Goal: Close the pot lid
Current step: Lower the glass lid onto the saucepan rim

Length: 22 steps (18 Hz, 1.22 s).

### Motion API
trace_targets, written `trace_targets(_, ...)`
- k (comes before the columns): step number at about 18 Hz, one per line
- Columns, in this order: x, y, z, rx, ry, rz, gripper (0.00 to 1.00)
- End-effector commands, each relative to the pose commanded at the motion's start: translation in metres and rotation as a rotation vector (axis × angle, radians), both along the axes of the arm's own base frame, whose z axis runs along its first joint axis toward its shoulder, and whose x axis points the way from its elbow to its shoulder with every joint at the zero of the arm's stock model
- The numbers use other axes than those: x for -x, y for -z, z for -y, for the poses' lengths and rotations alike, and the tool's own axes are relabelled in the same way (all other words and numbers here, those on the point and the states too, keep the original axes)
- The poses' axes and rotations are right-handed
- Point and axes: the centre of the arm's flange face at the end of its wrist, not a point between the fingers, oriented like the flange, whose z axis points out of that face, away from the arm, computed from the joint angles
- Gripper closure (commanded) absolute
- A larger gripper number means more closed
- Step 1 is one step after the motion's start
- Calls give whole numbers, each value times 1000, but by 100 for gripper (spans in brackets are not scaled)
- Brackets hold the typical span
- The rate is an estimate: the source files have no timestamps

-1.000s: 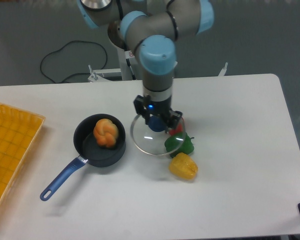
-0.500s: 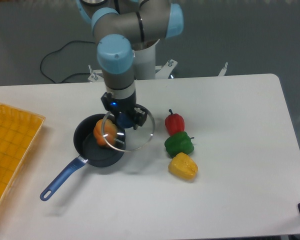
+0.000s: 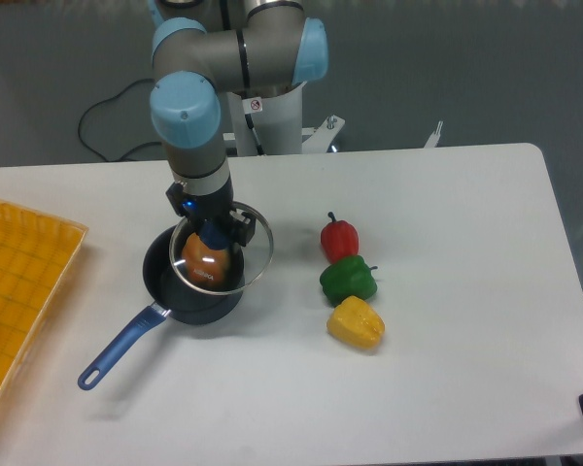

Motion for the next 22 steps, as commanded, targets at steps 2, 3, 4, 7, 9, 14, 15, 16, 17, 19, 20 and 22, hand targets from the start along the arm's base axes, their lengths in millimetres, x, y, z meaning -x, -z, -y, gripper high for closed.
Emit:
trace_targets(2, -6, 5, -4, -4, 4, -9, 51)
trace_targets(3, -8, 7, -5, 0, 9, -9, 51)
trace_targets(4, -10, 8, -6, 0, 10, -7, 51)
trace_targets(7, -14, 7, -8, -2, 7, -7, 51)
trace_targets(9, -14, 7, -8, -3, 6, -8, 51)
trace_targets(14, -15, 8, -9, -4, 3, -6, 52)
trace_targets(15, -15, 9, -9, -3, 3, -5, 51)
trace_targets(16, -14, 11, -11, 0, -2, -5, 51)
trace_targets(17, -13, 12, -12, 0, -6, -5, 51)
trace_targets(19, -22, 13, -19, -22, 3, -17, 51)
trace_targets(20, -23, 14, -21, -26, 4, -21, 51)
trace_targets(22, -24, 13, -22, -29, 3, -23, 51)
